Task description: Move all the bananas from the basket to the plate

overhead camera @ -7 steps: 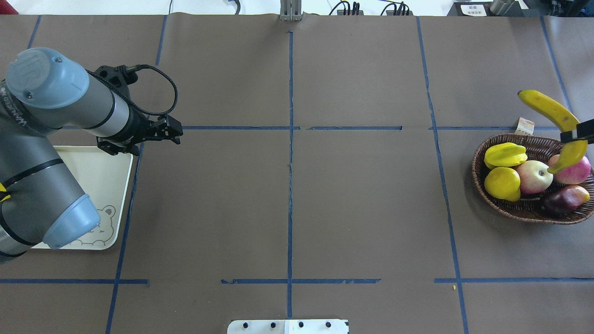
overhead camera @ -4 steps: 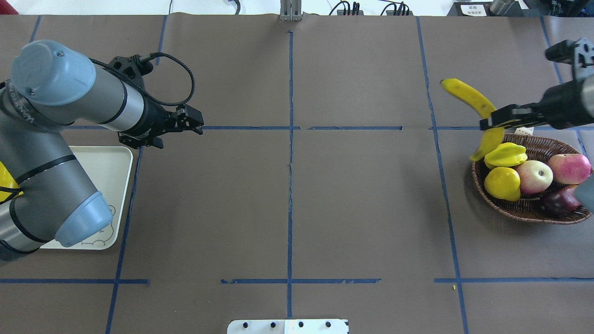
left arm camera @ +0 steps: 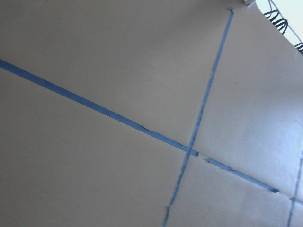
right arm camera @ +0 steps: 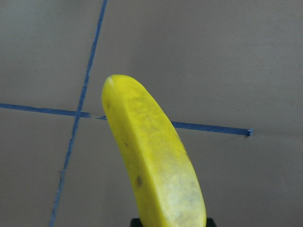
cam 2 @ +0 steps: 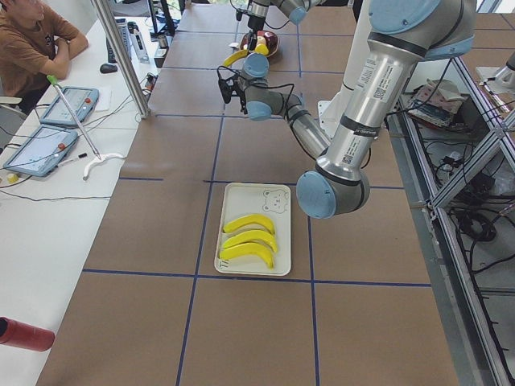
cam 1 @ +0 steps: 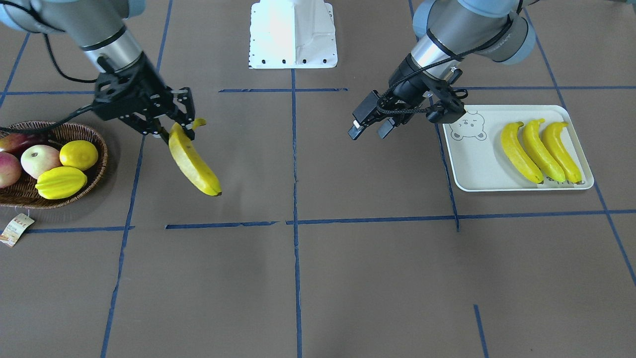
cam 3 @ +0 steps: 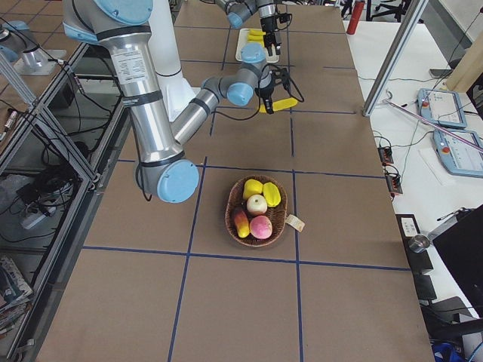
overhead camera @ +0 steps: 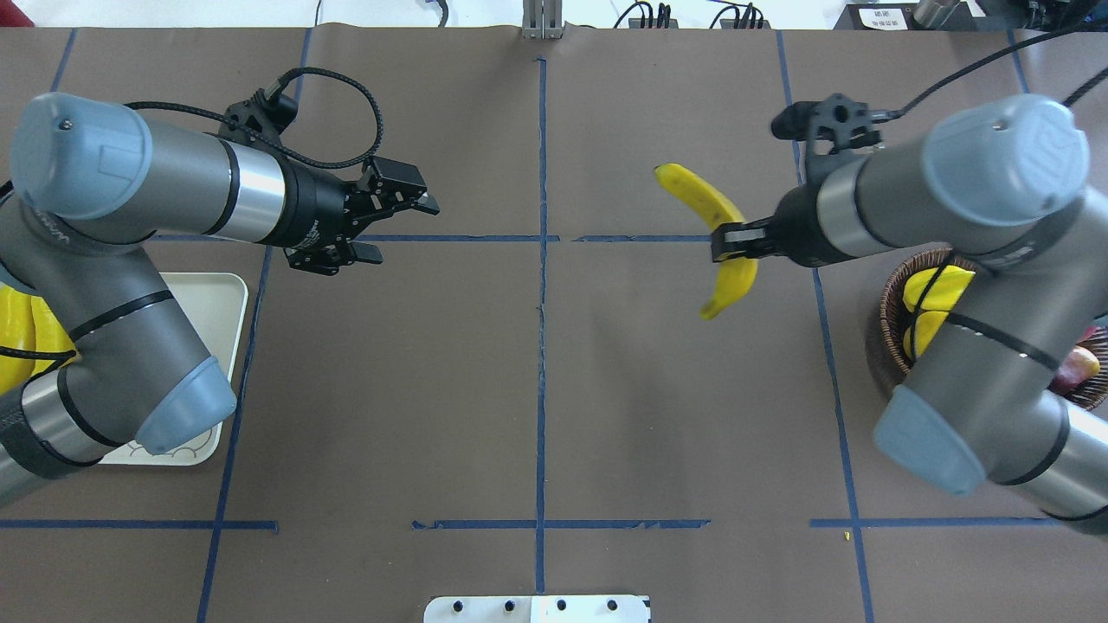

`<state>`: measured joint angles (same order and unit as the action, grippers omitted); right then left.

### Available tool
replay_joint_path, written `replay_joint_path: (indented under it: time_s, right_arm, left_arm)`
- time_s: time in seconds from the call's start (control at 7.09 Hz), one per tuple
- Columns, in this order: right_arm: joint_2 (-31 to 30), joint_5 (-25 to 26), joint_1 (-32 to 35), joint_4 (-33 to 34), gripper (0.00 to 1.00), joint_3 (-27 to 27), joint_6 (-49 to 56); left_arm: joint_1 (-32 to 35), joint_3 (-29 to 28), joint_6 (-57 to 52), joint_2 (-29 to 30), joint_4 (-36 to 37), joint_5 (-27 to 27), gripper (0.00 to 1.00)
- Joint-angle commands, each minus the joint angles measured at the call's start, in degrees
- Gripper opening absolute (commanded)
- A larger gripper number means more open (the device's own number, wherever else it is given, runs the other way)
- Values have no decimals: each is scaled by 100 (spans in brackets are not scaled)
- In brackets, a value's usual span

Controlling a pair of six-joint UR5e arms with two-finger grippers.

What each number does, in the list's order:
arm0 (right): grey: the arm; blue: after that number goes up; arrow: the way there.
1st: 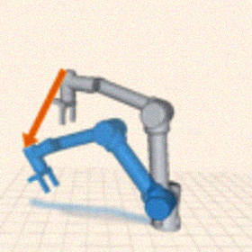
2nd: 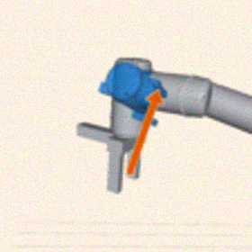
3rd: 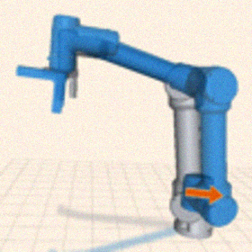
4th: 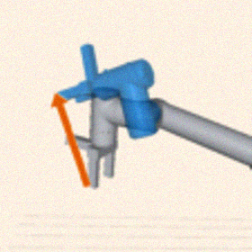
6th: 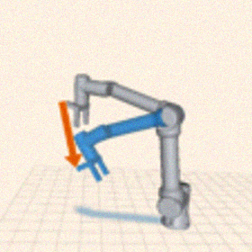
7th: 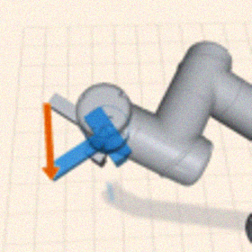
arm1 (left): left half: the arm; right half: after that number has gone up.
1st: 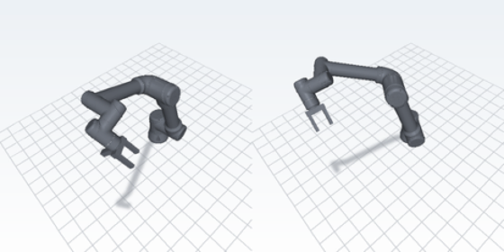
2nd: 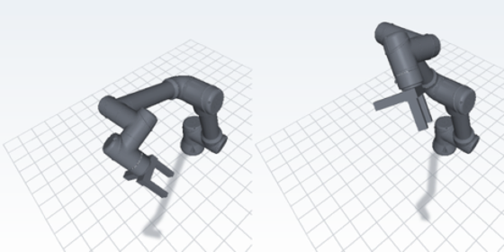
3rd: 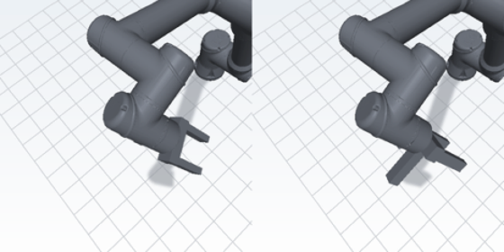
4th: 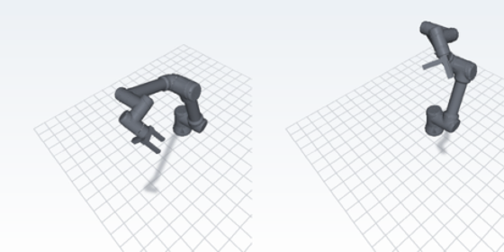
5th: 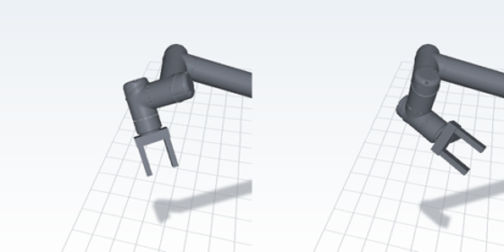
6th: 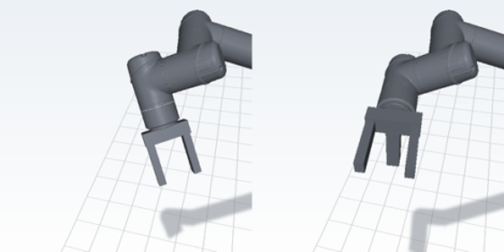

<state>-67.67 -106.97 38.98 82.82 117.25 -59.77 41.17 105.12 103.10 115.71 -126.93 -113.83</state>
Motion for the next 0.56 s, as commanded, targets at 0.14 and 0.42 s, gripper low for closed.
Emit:
replay_joint_path:
  time_s: [0.14, 0.42]
  right_arm:
    - [1063, 1335, -1268, 1132, 2, 79, -684]
    - [1168, 1608, -1524, 1140, 2, 70, -852]
  left_arm:
    - [-224, -421, 412, 635, -201, 27, 99]
    - [-232, -606, 552, 882, -210, 27, 99]
